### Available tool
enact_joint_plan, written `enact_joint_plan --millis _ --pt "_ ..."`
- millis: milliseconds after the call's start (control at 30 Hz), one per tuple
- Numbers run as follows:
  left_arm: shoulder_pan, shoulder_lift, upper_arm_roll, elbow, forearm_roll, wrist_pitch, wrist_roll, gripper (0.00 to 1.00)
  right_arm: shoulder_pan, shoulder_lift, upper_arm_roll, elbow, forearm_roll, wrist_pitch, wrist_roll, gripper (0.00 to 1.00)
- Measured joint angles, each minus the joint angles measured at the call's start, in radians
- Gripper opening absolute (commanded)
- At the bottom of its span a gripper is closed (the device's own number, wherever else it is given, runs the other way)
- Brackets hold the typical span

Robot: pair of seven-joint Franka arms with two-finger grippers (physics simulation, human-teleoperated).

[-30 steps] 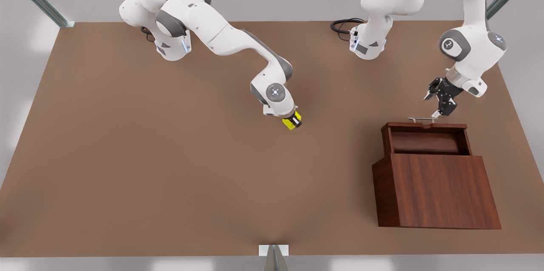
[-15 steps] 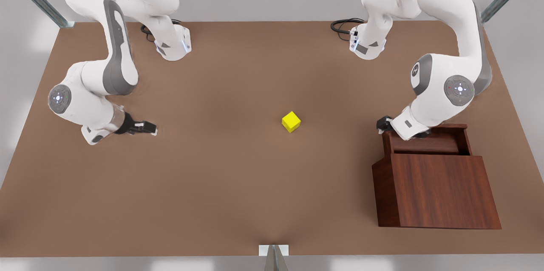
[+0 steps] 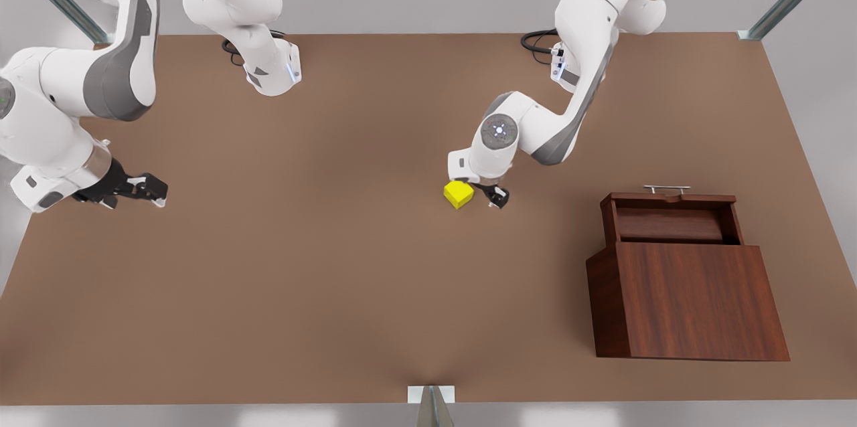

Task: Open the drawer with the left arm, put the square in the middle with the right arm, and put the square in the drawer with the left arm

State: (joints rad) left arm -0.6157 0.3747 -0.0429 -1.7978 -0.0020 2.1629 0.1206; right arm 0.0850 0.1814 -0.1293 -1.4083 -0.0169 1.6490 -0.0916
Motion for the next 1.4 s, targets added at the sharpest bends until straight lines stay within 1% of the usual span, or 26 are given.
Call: enact_joint_plan --millis 67,133,167,233,300,1000,1033,1067,1100,1167,1233,1400 --pt "-0.014 0.019 0.000 0.000 0.002 0.006 0.013 1.00 -0.025 -0.001 -0.007 0.019 0.008 0.000 0.000 1.00" --pt "-0.036 0.040 0.000 -0.001 0.003 0.014 0.020 1.00 -0.012 0.000 -0.008 0.022 0.006 -0.001 0.003 1.00" --pt "-0.045 0.047 0.000 -0.009 0.004 0.015 0.043 1.00 -0.019 -0.002 -0.022 0.022 0.011 -0.001 0.001 1.00" --pt "-0.073 0.046 0.000 -0.074 0.006 0.088 0.049 1.00 -0.019 0.006 -0.023 0.022 0.019 0.002 -0.004 1.00" --pt "-0.084 0.050 0.000 -0.090 0.021 0.110 0.048 1.00 -0.021 0.012 -0.024 0.022 0.021 0.006 0.001 1.00" --pt "-0.124 0.222 0.002 -0.091 0.043 0.216 0.030 1.00 -0.008 0.016 -0.021 0.022 0.025 0.014 0.005 1.00" --pt "-0.124 0.225 0.002 -0.091 0.043 0.217 0.030 0.89 -0.008 0.016 -0.021 0.022 0.025 0.014 0.005 1.00" --pt "-0.124 0.225 0.002 -0.091 0.043 0.218 0.030 0.80 -0.009 0.016 -0.021 0.022 0.025 0.014 0.004 1.00" --pt "-0.124 0.226 0.002 -0.091 0.043 0.218 0.030 0.78 -0.011 0.017 -0.021 0.022 0.025 0.014 0.006 1.00" --pt "-0.124 0.225 0.005 -0.091 0.043 0.214 0.033 0.68 -0.013 0.017 -0.021 0.020 0.025 0.014 0.004 1.00" --pt "-0.124 0.224 0.005 -0.090 0.043 0.212 0.033 0.66 -0.015 0.018 -0.021 0.019 0.025 0.012 0.004 1.00" --pt "-0.122 0.209 0.011 -0.084 0.051 0.198 0.032 0.66 -0.015 0.030 -0.021 0.020 0.026 0.006 0.001 1.00"
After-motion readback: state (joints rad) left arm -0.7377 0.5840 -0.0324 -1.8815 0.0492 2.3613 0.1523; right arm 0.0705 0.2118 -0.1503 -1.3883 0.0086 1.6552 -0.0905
